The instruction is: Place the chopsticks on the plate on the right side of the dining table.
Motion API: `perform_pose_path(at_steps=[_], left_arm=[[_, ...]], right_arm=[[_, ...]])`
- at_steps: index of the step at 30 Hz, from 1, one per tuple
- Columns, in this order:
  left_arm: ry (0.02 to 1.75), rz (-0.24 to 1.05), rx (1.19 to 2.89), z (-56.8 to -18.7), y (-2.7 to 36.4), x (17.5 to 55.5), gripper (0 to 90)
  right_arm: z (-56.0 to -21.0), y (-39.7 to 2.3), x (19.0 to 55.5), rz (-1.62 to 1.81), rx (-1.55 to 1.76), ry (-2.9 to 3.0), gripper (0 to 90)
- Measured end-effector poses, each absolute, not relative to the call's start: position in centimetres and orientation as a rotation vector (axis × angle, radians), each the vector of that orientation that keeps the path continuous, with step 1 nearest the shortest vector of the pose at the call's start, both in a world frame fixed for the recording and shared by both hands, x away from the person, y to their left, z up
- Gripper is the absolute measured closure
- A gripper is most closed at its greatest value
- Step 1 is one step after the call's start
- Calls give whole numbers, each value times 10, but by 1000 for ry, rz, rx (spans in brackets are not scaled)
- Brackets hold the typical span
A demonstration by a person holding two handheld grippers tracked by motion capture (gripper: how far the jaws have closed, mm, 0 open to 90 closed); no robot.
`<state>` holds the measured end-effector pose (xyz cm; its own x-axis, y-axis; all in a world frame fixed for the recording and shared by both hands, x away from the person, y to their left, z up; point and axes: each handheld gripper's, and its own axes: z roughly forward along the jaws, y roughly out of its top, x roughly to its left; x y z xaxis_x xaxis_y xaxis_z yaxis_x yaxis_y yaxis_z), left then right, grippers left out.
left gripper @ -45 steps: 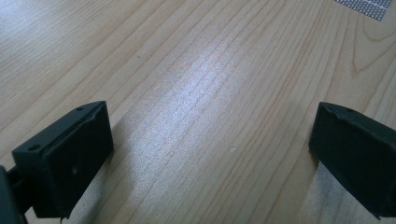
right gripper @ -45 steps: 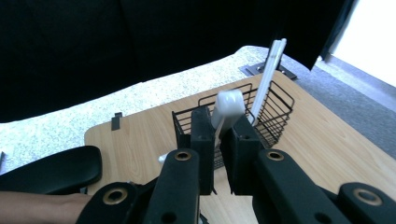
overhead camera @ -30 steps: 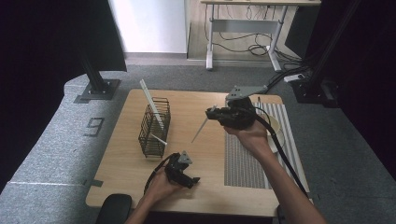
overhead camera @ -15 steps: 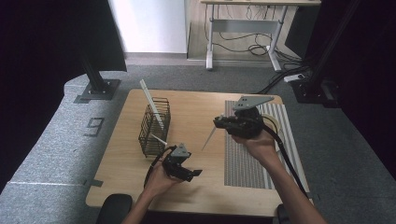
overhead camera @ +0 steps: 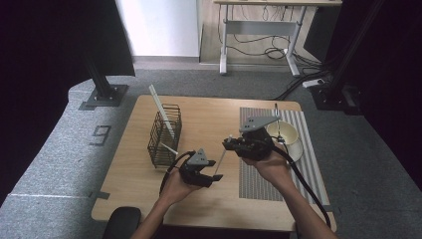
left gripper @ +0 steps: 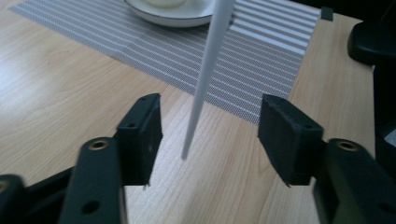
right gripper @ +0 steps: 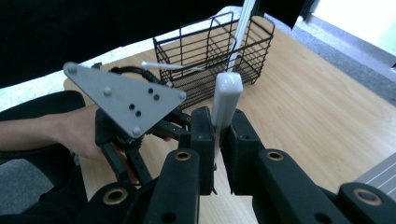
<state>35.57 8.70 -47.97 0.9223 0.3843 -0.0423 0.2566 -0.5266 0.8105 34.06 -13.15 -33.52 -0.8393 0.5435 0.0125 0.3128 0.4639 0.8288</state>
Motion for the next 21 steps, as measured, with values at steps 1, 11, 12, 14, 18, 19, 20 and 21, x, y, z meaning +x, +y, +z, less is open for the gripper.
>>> perform_pose_path(at_steps=[1, 11, 12, 14, 18, 19, 20, 21], left_arm=[[455, 175, 2153, -480, 87, 356, 447], [422, 171, 2153, -484, 83, 353, 696], [422, 171, 2153, -485, 83, 353, 720], [421, 169, 2157, -486, 83, 352, 758], [420, 170, 2168, -490, 82, 352, 807], [420, 170, 2168, -490, 82, 352, 819], [416, 166, 2168, -492, 82, 352, 828], [411, 167, 2170, -493, 82, 351, 834]], right_arm=[[-335, -131, 341, 1314, 736, 2461, 822], [-351, -126, 337, 1303, 735, 2505, 822], [-351, -125, 337, 1303, 734, 2507, 823], [-352, -125, 337, 1302, 731, 2510, 822], [-352, -125, 338, 1300, 740, 2512, 822], [-352, -125, 338, 1300, 742, 2513, 823], [-352, -125, 338, 1298, 741, 2514, 823], [-353, -125, 338, 1296, 741, 2515, 822]])
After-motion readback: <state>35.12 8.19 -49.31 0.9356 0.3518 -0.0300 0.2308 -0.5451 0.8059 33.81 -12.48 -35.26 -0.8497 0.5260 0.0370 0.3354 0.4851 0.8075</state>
